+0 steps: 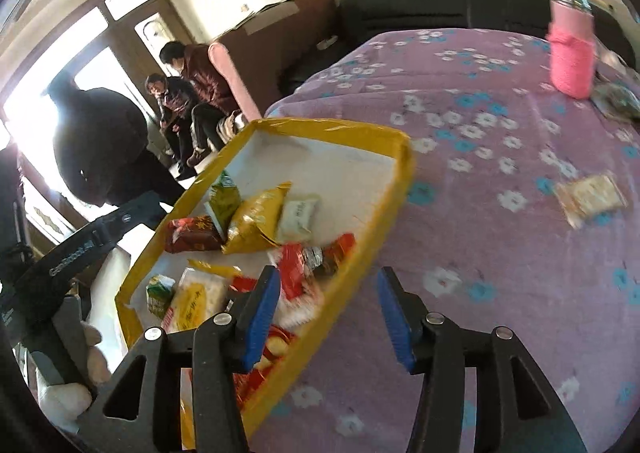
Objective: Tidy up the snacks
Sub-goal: 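Carry both snacks over the white tray and open both tools to drop them, then reach the right tool to the clear-wrapped cracker bar and grasp it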
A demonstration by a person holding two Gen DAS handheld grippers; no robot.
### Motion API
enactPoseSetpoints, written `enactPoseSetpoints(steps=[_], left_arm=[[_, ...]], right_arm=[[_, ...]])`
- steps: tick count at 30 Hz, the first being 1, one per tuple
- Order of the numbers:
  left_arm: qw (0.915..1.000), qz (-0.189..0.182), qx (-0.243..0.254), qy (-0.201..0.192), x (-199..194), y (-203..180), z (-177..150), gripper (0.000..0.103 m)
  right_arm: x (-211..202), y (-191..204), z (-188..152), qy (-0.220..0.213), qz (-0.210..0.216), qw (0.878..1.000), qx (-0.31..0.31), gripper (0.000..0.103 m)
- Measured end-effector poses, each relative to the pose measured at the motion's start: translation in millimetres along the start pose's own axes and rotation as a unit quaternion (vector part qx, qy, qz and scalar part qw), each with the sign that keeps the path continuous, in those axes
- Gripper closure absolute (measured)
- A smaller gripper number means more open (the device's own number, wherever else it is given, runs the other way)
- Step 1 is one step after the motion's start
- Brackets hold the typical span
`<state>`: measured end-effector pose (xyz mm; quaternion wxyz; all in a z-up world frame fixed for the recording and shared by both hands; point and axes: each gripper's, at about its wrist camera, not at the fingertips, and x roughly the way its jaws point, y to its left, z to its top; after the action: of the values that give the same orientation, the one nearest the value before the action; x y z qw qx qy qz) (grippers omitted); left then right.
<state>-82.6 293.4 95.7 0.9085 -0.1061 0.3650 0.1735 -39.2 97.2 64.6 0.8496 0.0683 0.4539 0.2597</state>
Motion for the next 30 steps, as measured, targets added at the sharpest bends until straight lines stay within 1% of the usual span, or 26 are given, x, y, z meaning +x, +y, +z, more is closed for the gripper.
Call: enactPoseSetpoints(steps=[2,4,9,12,15,21,25,30], left_arm=[[1.0,0.008,0.002,-0.004,-14,-9,-10,0.023],[0.9999,0.005,0.005,-0.012,-25,-16,-18,0.021],[0.9983,0.011,0.049,-0.03,-48,-45,-29,0.02],[0.9975,0.001,0.062,-0.032,-55,-57,-33,0.02],[0.9965,-0.004,0.078,-0.032,-59,-66,-36,0.02],[0.995,-0.011,0.096,-0.026,-61,-79,-43,0.021],[0.9946,-0.015,0.101,-0.021,-59,-81,-47,0.02],[0.9947,-0.019,0.101,-0.012,-53,-78,-48,0.021]], right_arm=[[-11,-12,-7,-0.009,-0.005,1.0,0.01,0.048],[-18,-22,-11,-0.014,-0.009,1.0,0.019,0.047],[-37,-44,-19,-0.026,-0.016,0.999,0.039,0.047],[-49,-53,-23,-0.035,-0.019,0.998,0.045,0.045],[-54,-63,-25,-0.039,-0.024,0.998,0.051,0.043],[-60,-84,-27,-0.039,-0.034,0.996,0.071,0.043],[-60,-94,-27,-0.038,-0.04,0.995,0.082,0.04],[-52,-103,-26,-0.031,-0.045,0.994,0.097,0.04]])
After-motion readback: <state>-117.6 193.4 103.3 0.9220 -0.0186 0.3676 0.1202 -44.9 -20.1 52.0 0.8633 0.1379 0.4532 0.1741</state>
